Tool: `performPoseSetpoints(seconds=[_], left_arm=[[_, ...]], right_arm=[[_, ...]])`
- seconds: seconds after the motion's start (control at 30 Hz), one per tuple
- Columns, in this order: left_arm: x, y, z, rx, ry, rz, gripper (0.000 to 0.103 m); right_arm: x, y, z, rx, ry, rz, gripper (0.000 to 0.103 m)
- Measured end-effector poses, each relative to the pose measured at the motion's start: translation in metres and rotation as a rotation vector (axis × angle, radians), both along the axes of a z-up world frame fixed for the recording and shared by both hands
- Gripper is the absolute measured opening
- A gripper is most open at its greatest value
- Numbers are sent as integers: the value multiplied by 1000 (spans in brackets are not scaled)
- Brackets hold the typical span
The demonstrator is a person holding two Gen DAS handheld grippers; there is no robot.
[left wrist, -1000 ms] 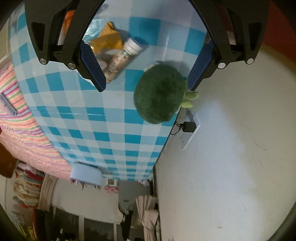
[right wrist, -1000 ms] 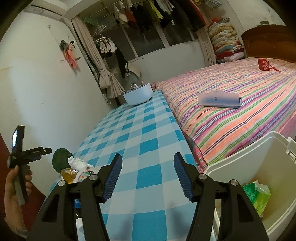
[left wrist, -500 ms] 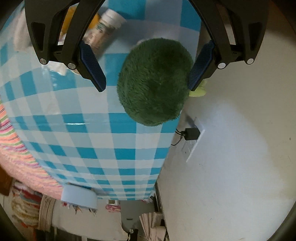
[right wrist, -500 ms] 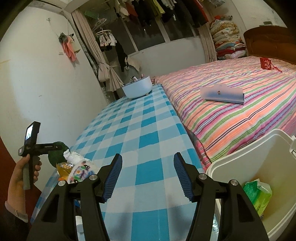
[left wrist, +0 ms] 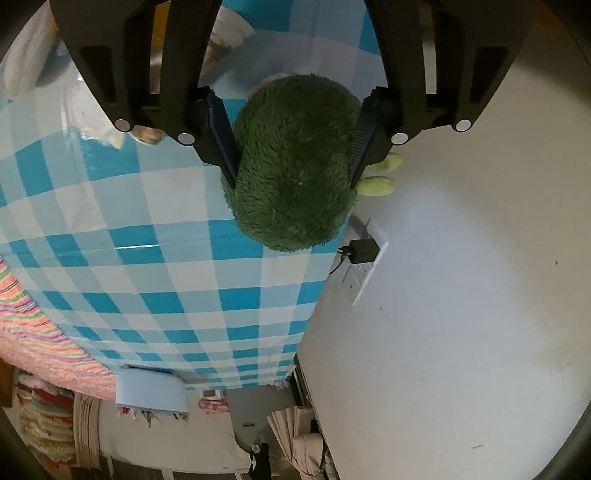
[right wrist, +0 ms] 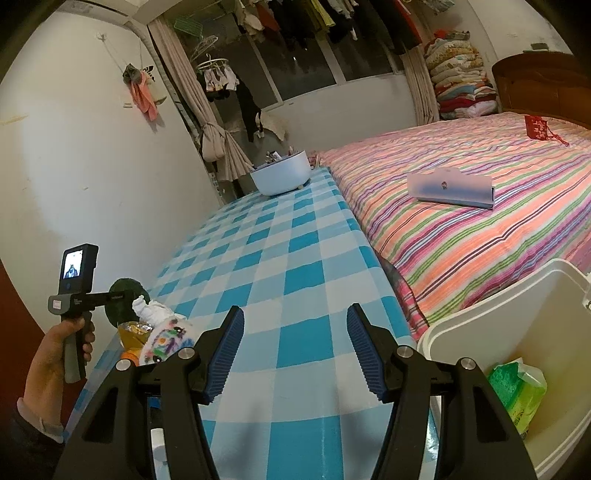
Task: Collect trash
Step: 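Move the left tool back to the table and grasp the green plush toy, then grasp the white scribbled plush toy with the right tool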
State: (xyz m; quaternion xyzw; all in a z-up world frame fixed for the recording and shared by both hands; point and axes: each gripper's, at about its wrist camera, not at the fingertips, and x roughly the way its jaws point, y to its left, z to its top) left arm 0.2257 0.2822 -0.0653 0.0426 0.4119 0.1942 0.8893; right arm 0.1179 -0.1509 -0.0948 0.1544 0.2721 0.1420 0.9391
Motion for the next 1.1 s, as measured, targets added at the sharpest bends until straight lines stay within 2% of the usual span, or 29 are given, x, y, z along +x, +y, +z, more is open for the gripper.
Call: performPoseSetpoints(seconds=[0.1, 0.23, 0.5, 0.67, 0.83, 0.97, 1.1], left_arm=[[-8, -8, 5, -52, -18, -23, 53], [-24, -22, 18, -60, -58, -34, 53], [-85, -52, 64, -147, -218, -37, 54], [-128, -69, 84, -227, -320, -52, 54], [-148, -75, 95, -249, -385, -61, 54], [-155, -76, 102, -233, -415, -57, 55], [-162, -74, 107, -246, -433, -62, 55]], right_arm=[[-2, -2, 2, 8, -9, -1, 57], [-6, -3, 5, 11, -24, 8, 57], [-8, 6, 11, 37, -47, 58, 57], [2, 24, 10, 92, -9, 158, 57], [17, 62, 7, 125, 71, 314, 57], [25, 99, 0, 105, 132, 403, 57], [34, 122, -8, 55, 180, 438, 57]])
